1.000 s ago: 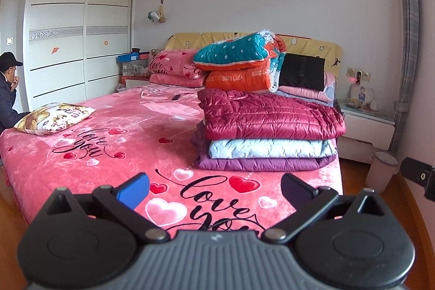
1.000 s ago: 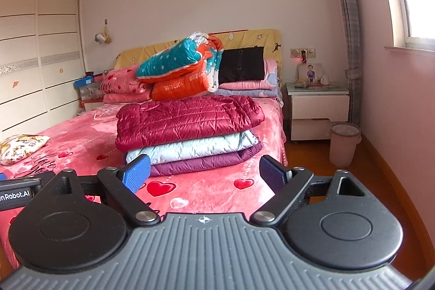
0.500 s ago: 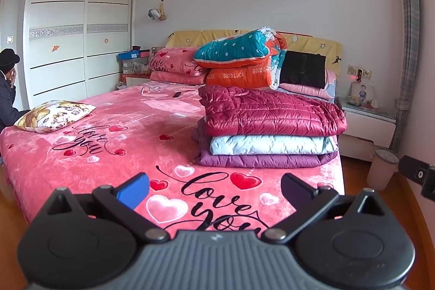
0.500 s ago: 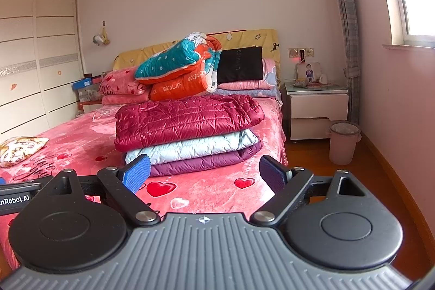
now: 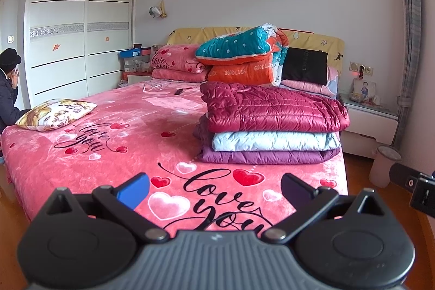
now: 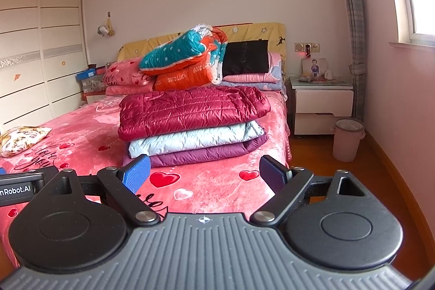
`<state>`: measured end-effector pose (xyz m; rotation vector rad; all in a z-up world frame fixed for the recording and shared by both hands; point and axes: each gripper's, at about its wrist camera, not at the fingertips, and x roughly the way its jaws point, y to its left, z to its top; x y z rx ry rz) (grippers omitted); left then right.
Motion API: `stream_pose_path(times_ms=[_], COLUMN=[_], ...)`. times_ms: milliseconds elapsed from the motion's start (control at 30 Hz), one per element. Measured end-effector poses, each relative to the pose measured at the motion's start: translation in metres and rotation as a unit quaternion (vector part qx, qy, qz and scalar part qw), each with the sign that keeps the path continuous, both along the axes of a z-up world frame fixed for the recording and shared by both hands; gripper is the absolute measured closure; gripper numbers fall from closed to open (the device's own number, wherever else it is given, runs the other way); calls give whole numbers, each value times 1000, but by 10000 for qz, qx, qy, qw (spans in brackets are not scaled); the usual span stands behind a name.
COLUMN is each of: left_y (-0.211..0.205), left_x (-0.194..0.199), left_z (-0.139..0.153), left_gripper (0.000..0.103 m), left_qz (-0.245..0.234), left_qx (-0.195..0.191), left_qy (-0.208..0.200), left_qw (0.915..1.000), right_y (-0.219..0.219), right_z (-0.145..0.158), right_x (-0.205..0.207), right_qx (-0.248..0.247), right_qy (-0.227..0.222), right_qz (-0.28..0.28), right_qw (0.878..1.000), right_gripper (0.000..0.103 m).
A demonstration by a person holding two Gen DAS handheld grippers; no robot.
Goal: Fold large clothes
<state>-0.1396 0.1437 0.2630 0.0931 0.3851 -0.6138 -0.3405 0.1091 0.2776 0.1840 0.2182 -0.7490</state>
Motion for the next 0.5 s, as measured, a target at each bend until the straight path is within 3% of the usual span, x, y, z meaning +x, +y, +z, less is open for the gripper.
stream_pose_path(times_ms=[500], left_y=[-3], left_x=[1], left_z=[-5], left_gripper=[1], left_qz=[-21], left_qx=[5], left_qy=[36], left_qw=[10000], right_y=[-15], right_z=[-5], right_x=[-1], right_qx=[33], right_qy=[96], right_qz=[119], right_qw=[9999], right_gripper=[0])
